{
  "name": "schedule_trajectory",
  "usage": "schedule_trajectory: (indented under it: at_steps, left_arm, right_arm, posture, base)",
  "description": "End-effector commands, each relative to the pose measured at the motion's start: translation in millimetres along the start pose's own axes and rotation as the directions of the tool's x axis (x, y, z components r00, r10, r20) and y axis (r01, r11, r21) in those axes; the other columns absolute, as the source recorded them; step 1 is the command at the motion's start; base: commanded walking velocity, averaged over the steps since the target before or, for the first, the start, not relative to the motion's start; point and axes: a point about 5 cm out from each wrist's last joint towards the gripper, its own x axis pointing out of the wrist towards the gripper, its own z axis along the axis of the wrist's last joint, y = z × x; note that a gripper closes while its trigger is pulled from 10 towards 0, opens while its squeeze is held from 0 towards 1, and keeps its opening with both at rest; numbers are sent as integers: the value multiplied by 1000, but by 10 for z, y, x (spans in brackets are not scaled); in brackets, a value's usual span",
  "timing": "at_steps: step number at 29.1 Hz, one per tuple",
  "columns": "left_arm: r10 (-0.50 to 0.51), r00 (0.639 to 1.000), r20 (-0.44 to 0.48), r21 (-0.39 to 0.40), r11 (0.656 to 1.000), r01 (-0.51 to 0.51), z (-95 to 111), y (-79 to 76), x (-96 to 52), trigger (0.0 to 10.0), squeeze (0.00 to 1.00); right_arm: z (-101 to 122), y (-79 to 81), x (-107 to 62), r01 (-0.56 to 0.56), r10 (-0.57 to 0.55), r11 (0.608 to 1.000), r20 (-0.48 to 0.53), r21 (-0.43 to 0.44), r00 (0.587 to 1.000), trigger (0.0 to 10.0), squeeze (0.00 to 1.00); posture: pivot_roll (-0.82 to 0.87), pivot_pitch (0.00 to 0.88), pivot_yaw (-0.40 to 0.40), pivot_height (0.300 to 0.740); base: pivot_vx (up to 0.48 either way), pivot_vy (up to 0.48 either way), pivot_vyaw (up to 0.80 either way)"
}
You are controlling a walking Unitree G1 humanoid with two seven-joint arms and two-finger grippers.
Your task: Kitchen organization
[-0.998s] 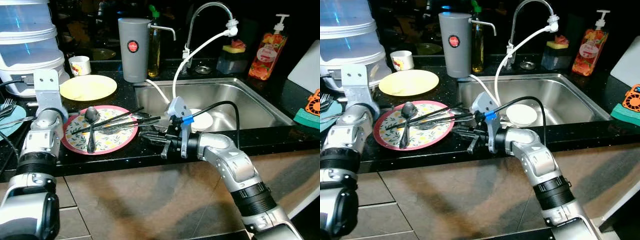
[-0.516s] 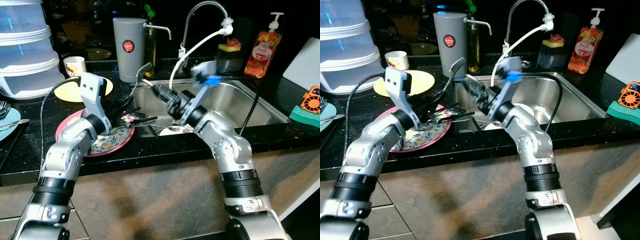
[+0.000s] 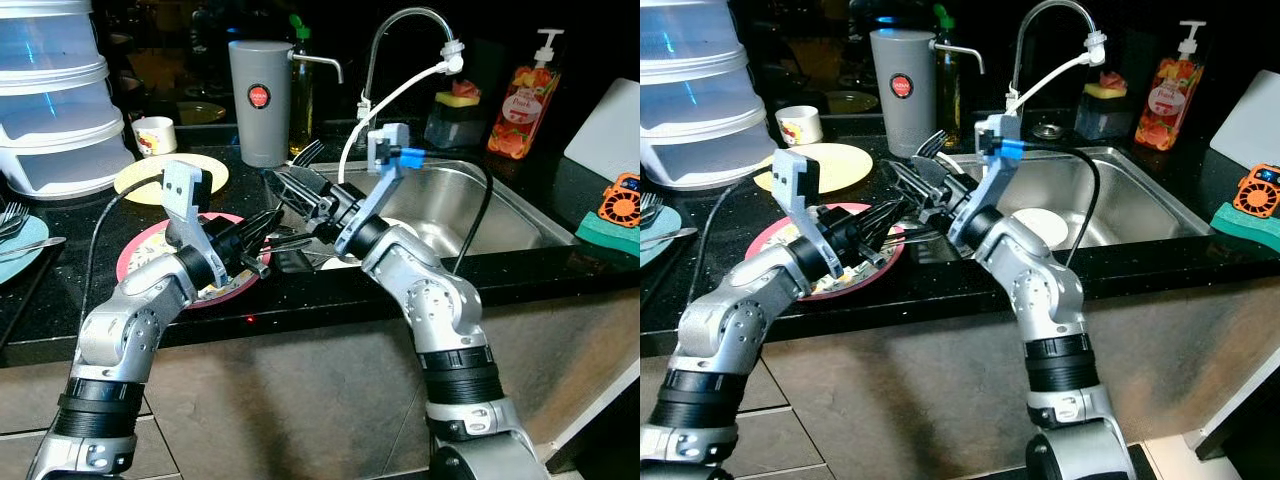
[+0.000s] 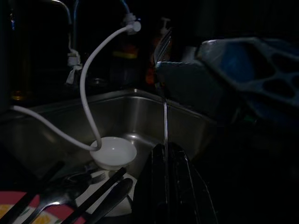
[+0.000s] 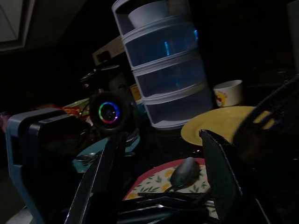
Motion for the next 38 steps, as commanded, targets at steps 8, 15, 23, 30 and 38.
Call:
schedule_trajectory:
  at_steps: [8,15,23,30,38]
  left_arm:
    - [-38,999,18,-27,999,38,30,-81,7,0,0]
    - [-45,998,42,-34,998,46,62,-94,10,0,0]
    - [-65,997,47,-41,997,66,73,-117,4,0,0]
    - [-69,997,47,-39,997,71,80,-121,7,0,0]
    - [-77,996,45,-40,996,79,82,-128,7,0,0]
  right_arm:
    - [-84,0,-11,17,-16,1000,-52,9,999,10000,0]
    - [-100,-68,-18,74,-71,995,-50,60,996,0,0]
    - [-117,-89,-36,86,-81,993,-58,84,995,0,0]
    - [-117,-102,-41,95,-90,990,-54,102,994,0,0]
    - [-98,-120,-47,100,-96,986,-40,134,995,0,0]
  posture:
    - [81,30,3,740]
    - [82,27,4,740]
    - [84,27,7,740]
    - [85,26,9,740]
    - [85,27,9,740]
  base:
    - [0,0,0]
    - [0,0,0]
    - [0,0,0]
    - [0,0,0]
    - [0,0,0]
